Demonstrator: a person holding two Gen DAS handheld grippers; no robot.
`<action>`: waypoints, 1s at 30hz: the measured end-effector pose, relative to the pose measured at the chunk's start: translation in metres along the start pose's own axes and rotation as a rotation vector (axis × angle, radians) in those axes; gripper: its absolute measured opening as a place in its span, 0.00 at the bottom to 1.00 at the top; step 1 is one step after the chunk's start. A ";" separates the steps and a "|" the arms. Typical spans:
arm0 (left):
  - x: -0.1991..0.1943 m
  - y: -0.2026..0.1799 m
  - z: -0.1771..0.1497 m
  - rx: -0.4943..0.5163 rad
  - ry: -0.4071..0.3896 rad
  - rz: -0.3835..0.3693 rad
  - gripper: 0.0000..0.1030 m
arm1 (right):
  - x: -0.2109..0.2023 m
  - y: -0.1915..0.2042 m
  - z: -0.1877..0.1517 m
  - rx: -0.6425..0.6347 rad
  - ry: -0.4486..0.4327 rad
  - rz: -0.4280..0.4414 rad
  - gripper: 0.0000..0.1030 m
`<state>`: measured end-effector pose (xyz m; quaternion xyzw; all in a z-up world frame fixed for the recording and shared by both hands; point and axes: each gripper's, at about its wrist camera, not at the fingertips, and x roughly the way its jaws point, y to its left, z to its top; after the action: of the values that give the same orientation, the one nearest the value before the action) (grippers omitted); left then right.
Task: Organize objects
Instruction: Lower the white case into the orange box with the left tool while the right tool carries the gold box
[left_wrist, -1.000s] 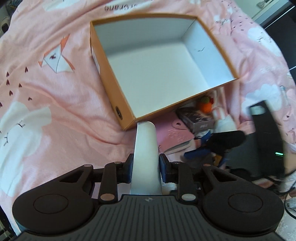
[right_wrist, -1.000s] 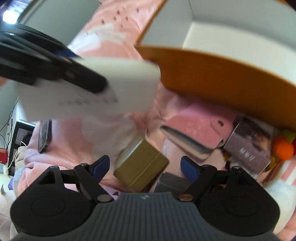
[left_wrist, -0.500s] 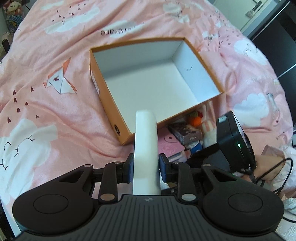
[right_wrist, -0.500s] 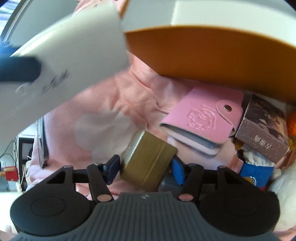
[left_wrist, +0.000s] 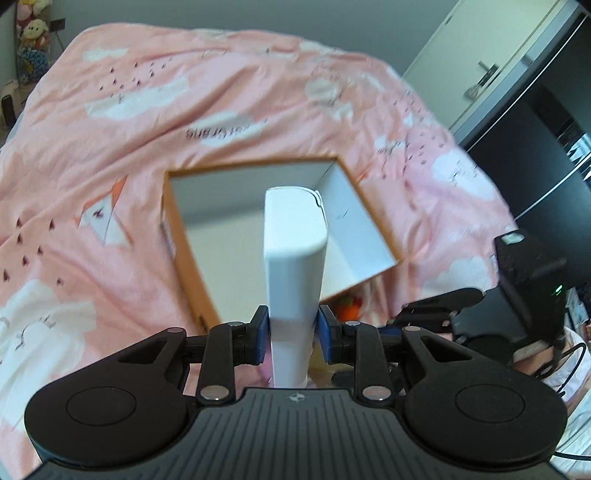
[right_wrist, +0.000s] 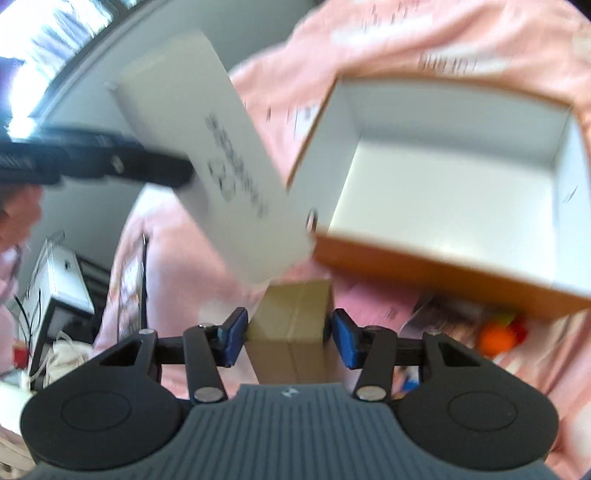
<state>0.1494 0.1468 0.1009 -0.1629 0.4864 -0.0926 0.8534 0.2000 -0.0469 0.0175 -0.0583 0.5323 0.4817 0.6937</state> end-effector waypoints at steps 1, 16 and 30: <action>0.000 -0.002 0.003 0.005 -0.010 -0.003 0.30 | -0.009 -0.002 0.004 0.001 -0.032 -0.007 0.49; 0.054 -0.003 0.052 0.000 -0.025 -0.060 0.02 | -0.030 -0.063 0.062 0.025 -0.243 -0.214 0.48; 0.093 0.030 0.021 -0.055 -0.108 0.003 0.59 | 0.019 -0.097 0.066 0.069 -0.128 -0.206 0.47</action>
<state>0.2146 0.1488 0.0256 -0.1904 0.4424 -0.0688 0.8737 0.3151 -0.0476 -0.0121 -0.0580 0.4944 0.3920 0.7736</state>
